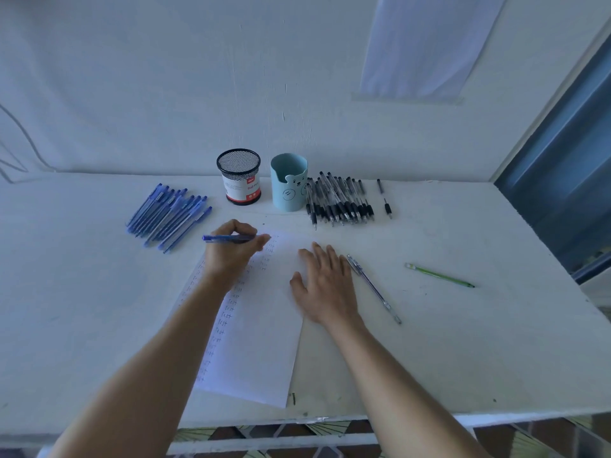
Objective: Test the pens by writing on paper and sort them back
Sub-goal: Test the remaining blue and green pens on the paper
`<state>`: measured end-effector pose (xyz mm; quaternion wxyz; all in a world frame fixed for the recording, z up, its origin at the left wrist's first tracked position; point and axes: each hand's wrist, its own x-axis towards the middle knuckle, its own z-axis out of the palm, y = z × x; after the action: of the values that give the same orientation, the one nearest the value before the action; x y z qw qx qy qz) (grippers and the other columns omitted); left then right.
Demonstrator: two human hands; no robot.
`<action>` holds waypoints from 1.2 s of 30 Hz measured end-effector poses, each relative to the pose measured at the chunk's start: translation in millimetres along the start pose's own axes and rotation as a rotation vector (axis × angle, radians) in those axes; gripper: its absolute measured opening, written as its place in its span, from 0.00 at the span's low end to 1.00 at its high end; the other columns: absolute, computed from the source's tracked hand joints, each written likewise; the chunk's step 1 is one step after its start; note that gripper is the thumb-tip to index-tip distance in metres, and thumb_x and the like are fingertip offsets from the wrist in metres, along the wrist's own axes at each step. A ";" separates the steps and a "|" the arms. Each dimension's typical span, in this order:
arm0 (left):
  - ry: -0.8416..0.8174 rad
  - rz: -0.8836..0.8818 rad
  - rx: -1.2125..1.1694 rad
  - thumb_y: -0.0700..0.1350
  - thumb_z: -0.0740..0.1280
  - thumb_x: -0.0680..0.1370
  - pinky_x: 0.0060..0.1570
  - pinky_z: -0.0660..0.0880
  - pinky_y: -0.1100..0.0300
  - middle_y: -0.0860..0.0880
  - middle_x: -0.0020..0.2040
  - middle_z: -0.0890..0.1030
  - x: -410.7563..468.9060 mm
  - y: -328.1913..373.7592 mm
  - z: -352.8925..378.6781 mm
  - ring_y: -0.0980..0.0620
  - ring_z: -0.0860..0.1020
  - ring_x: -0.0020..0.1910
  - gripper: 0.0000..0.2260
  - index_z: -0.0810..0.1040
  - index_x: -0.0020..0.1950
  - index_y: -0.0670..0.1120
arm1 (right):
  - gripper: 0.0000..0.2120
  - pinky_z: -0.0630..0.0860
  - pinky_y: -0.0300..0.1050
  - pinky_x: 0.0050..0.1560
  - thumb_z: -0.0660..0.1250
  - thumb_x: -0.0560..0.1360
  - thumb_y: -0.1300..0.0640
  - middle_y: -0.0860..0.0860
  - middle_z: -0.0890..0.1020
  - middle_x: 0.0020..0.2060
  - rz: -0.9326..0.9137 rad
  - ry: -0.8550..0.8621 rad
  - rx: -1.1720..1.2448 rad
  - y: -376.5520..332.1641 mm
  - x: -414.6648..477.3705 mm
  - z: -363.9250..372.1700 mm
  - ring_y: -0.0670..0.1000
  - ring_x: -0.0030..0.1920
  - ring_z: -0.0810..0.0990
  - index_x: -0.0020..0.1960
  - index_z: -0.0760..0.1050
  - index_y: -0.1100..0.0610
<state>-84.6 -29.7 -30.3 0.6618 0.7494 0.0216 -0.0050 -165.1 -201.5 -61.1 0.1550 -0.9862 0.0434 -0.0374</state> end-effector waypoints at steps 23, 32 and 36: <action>0.041 0.153 0.367 0.28 0.60 0.64 0.28 0.51 0.62 0.50 0.28 0.57 -3.7 -7.2 1.1 0.53 0.56 0.29 0.16 0.57 0.31 0.46 | 0.34 0.51 0.58 0.76 0.42 0.72 0.41 0.53 0.63 0.78 -0.003 0.037 0.017 1.7 1.5 2.0 0.58 0.78 0.56 0.73 0.64 0.50; 0.021 0.167 0.375 0.29 0.60 0.63 0.31 0.53 0.57 0.50 0.28 0.57 -1.4 -10.6 1.3 0.51 0.57 0.31 0.17 0.56 0.30 0.47 | 0.33 0.54 0.59 0.75 0.44 0.72 0.41 0.54 0.65 0.76 -0.005 0.059 0.012 1.0 1.7 4.0 0.59 0.77 0.59 0.72 0.67 0.51; 0.023 0.157 0.369 0.28 0.60 0.64 0.31 0.52 0.58 0.53 0.27 0.56 -1.1 -10.7 2.1 0.51 0.56 0.31 0.18 0.55 0.30 0.48 | 0.32 0.54 0.59 0.75 0.45 0.72 0.41 0.54 0.65 0.76 -0.005 0.066 0.013 1.4 1.9 4.7 0.59 0.77 0.59 0.72 0.67 0.51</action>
<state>-86.1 -30.5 -41.1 0.5112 0.8574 -0.0305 0.0511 -162.8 -201.6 -65.9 0.1600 -0.9836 0.0456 -0.0705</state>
